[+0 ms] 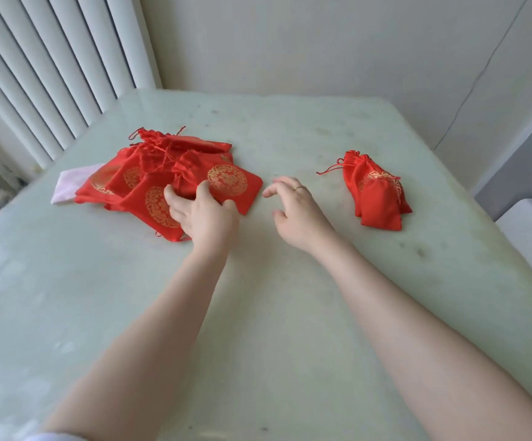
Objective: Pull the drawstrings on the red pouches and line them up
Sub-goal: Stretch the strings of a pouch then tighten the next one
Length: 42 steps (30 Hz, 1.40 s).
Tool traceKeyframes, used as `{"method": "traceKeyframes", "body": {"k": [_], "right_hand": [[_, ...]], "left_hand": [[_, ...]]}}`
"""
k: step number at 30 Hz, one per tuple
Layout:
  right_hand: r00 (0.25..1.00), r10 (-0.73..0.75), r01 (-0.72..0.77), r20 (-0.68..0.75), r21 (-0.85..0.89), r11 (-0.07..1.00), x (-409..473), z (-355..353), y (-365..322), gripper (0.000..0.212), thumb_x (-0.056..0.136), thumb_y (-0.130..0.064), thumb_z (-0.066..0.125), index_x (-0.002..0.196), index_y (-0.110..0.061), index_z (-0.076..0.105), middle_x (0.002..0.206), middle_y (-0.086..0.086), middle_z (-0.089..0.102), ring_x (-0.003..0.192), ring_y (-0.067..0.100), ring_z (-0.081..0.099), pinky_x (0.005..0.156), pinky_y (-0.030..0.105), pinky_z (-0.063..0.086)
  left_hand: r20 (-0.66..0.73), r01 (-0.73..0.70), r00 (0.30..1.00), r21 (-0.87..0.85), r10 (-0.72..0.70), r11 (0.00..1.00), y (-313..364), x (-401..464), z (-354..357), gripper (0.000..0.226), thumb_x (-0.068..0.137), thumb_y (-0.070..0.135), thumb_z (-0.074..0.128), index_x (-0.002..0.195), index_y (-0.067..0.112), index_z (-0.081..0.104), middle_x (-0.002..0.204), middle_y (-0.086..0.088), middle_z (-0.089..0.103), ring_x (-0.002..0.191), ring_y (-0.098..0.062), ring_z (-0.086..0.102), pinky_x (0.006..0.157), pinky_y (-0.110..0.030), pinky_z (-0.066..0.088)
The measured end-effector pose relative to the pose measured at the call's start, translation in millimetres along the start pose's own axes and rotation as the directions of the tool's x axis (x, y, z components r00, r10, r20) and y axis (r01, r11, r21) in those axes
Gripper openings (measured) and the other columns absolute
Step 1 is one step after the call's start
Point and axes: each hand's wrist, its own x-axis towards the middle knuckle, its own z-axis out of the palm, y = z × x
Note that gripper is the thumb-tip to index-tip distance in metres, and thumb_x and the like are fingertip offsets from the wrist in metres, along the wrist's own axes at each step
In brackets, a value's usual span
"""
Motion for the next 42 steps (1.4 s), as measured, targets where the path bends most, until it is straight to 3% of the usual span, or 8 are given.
{"method": "traceKeyframes", "body": {"k": [6,13,19,22,25,28,33,42], "right_hand": [[0.999,-0.024,0.024,0.022,0.038,0.999,6,17,-25,0.032,0.083,0.001,0.05,0.112,-0.006,0.059,0.136,0.014,0.042,0.128,0.028,0.04,0.103,0.024,0.027],[0.979,0.158,-0.122,-0.132,0.243,0.962,12,-1,-22,0.035,0.088,-0.006,0.053,0.122,-0.002,0.05,0.127,0.015,0.053,0.122,0.025,0.046,0.097,0.02,0.029],[0.895,0.447,-0.29,0.006,0.769,0.57,3,-25,-25,0.07,0.071,-0.075,0.05,0.108,-0.016,0.059,0.109,0.005,0.067,0.103,0.025,0.062,0.092,0.041,0.048],[0.884,0.46,-0.186,-0.087,0.836,0.516,-7,-33,-15,0.048,0.071,-0.061,0.059,0.082,-0.015,0.064,0.094,0.007,0.066,0.092,0.023,0.061,0.092,0.051,0.046],[0.895,0.38,-0.028,-0.232,0.823,0.568,-12,-43,-12,0.015,0.088,-0.028,0.057,0.076,-0.021,0.06,0.076,0.0,0.058,0.077,0.016,0.051,0.077,0.036,0.043],[0.915,0.276,0.05,-0.294,0.762,0.646,-15,-52,-16,0.015,0.093,-0.015,0.053,0.085,-0.026,0.059,0.072,-0.007,0.052,0.066,0.005,0.044,0.065,0.02,0.038],[0.904,0.268,0.047,-0.334,0.7,0.713,-19,-57,-10,0.023,0.095,-0.011,0.047,0.085,-0.026,0.061,0.09,-0.008,0.063,0.084,0.001,0.057,0.082,0.016,0.044],[0.846,0.424,-0.197,-0.323,0.549,0.812,-17,-62,2,0.035,0.099,-0.027,0.038,0.069,-0.023,0.056,0.079,0.008,0.066,0.074,0.023,0.061,0.08,0.042,0.049]], "left_hand": [[0.094,0.106,0.992,-0.273,-0.083,0.956,-9,35,-13,0.053,0.073,0.017,0.05,0.126,0.019,0.056,0.126,-0.016,0.052,0.102,-0.036,0.061,0.084,-0.043,0.053],[0.14,-0.228,0.934,-0.47,0.327,0.853,4,11,-30,0.014,0.086,0.005,0.06,0.083,0.017,0.068,0.09,0.005,0.065,0.068,0.001,0.056,0.063,-0.015,0.044],[0.42,-0.155,0.759,-0.624,0.497,0.766,12,-12,-38,0.017,0.084,-0.008,0.058,0.082,0.008,0.064,0.074,-0.001,0.066,0.067,-0.004,0.063,0.074,-0.014,0.05],[0.462,-0.097,0.731,-0.658,0.502,0.746,19,-12,-39,0.026,0.083,-0.009,0.059,0.097,0.012,0.055,0.077,-0.001,0.061,0.065,-0.006,0.062,0.067,-0.015,0.049],[0.487,-0.237,0.73,-0.479,0.48,0.845,23,-8,-37,0.029,0.085,0.005,0.063,0.111,0.014,0.054,0.076,0.004,0.059,0.06,0.002,0.055,0.057,-0.012,0.042],[0.483,-0.551,0.682,-0.154,0.549,0.82,26,-9,-38,0.008,0.089,0.018,0.06,0.089,0.013,0.067,0.064,0.008,0.057,0.047,0.005,0.048,0.05,-0.013,0.034],[0.481,-0.666,0.651,-0.01,0.587,0.746,27,-5,-44,0.035,0.093,0.029,0.053,0.071,0.005,0.062,0.079,-0.003,0.055,0.059,-0.004,0.046,0.053,-0.016,0.032],[0.395,-0.185,0.816,-0.512,0.421,0.839,34,0,-54,0.037,0.101,0.026,0.034,0.066,0.015,0.039,0.059,0.001,0.043,0.045,-0.008,0.042,0.052,-0.025,0.033]]}}
